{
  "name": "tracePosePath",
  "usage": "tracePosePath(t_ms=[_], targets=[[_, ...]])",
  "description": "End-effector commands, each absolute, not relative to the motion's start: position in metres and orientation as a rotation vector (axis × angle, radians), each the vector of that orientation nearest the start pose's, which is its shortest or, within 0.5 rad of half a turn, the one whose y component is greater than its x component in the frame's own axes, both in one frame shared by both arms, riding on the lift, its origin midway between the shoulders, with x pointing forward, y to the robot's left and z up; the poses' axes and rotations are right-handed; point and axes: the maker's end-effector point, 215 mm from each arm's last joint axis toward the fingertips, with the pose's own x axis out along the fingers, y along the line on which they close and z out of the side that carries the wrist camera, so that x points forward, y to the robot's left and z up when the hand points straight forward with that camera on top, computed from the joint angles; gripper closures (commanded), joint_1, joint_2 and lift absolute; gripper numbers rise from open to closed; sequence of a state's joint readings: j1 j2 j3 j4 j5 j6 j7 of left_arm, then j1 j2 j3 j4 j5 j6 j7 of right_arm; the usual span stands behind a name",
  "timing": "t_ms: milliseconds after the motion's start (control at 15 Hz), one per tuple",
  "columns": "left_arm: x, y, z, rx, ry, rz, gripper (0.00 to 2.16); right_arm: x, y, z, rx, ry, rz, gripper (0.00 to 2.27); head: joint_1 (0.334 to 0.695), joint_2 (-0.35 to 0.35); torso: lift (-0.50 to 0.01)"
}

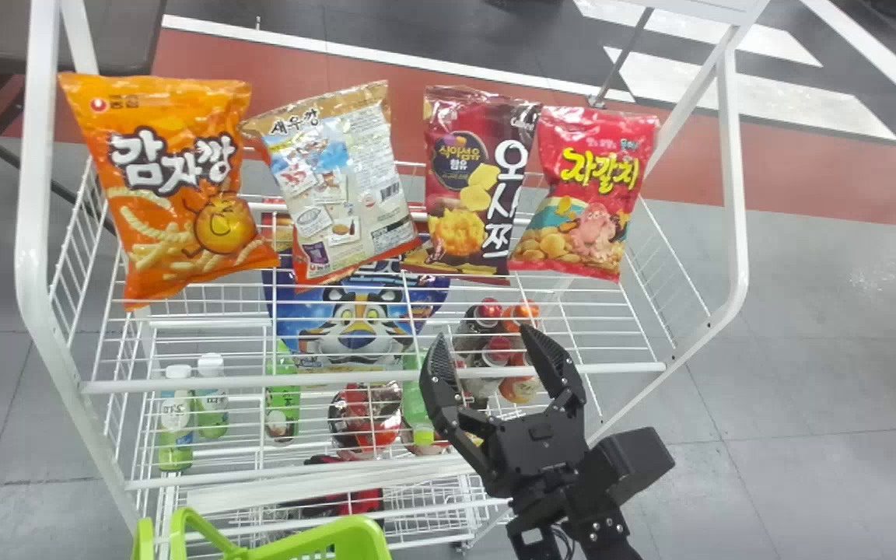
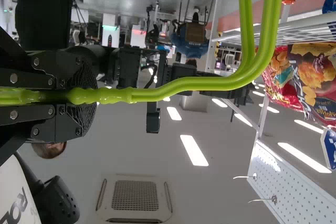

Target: Hold basket handle with left hand then pick Gamjakkang with right hand and place into basket

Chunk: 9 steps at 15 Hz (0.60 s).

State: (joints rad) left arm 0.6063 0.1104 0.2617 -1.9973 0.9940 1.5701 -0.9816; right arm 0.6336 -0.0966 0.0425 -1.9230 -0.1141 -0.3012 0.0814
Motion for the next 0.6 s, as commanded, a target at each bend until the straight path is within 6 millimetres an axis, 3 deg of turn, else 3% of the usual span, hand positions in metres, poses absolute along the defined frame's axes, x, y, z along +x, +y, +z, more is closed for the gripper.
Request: tracePosePath(t_ms=[0,533], targets=[[0.1505,0.0583,-0.3711,-1.516,1.058,-1.12,2.15,0.3888,-0.2018,-0.372,0.059,-0.013,0.144,0.04,0.695,-0.324,-0.017],[0.1489,0.0576,-0.3702,-1.523,1.057,-1.123,2.15,0.3936,-0.1928,-0.371,0.067,-0.015,0.158,0.04,0.695,-0.308,-0.017]])
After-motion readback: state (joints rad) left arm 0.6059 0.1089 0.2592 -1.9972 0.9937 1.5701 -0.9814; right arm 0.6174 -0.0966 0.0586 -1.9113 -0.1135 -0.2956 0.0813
